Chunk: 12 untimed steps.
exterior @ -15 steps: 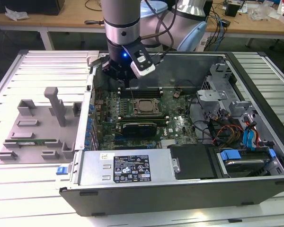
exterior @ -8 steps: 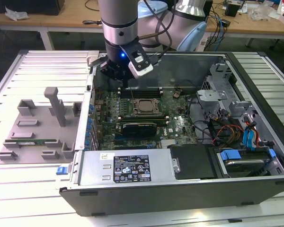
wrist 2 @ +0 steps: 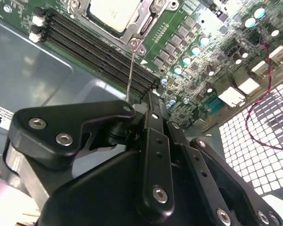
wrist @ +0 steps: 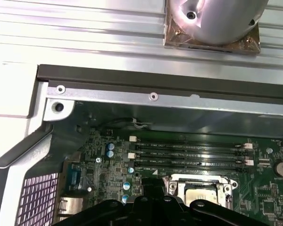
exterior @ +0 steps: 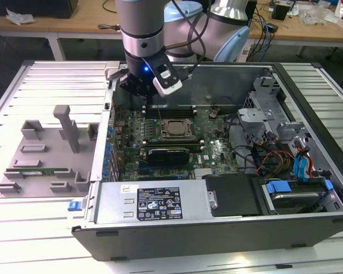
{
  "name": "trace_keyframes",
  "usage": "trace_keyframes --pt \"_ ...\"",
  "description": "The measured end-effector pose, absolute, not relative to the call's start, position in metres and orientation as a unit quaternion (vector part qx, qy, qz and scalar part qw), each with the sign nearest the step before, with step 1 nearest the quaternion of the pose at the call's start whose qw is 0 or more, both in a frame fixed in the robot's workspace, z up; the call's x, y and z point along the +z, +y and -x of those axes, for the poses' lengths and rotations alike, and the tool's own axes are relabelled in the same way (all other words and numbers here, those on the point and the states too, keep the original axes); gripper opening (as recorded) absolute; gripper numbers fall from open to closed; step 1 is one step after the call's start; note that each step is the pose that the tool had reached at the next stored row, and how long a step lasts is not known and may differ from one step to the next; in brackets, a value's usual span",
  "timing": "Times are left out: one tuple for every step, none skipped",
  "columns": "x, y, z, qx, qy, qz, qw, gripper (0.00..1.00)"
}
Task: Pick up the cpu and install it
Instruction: 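Install the first cpu locking lever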
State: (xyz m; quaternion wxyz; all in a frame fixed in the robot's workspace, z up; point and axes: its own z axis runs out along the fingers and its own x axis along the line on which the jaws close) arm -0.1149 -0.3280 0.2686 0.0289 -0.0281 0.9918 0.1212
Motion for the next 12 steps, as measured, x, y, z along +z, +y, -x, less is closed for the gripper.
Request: trace_keyframes --pt "0.267 -0.328 0.115 0.128 0.991 0.028 0.029 0.11" --pt "0.266 -0.328 0.115 0.131 0.991 0.028 0.029 0.11" --pt "0.265 -0.328 0.115 0.133 0.99 0.028 0.03 0.11" --pt "0.263 -0.328 0.115 0.138 0.99 0.028 0.03 0.11" --pt "0.261 -0.328 0.115 0.14 0.989 0.028 0.03 0.11" --pt "0.26 -0.328 0.115 0.143 0.989 0.028 0.03 0.11" --pt "0.259 -0.328 0.115 0.144 0.989 0.027 0.03 0.11" --pt "0.258 -0.328 0.115 0.146 0.988 0.027 0.03 0.11" --pt "0.258 -0.328 0.115 0.147 0.988 0.027 0.03 0.11" --pt "0.257 -0.328 0.115 0.148 0.988 0.027 0.03 0.11" --pt "0.255 -0.328 0.115 0.149 0.988 0.027 0.03 0.11" --pt "0.254 -0.328 0.114 0.149 0.988 0.027 0.03 0.11"
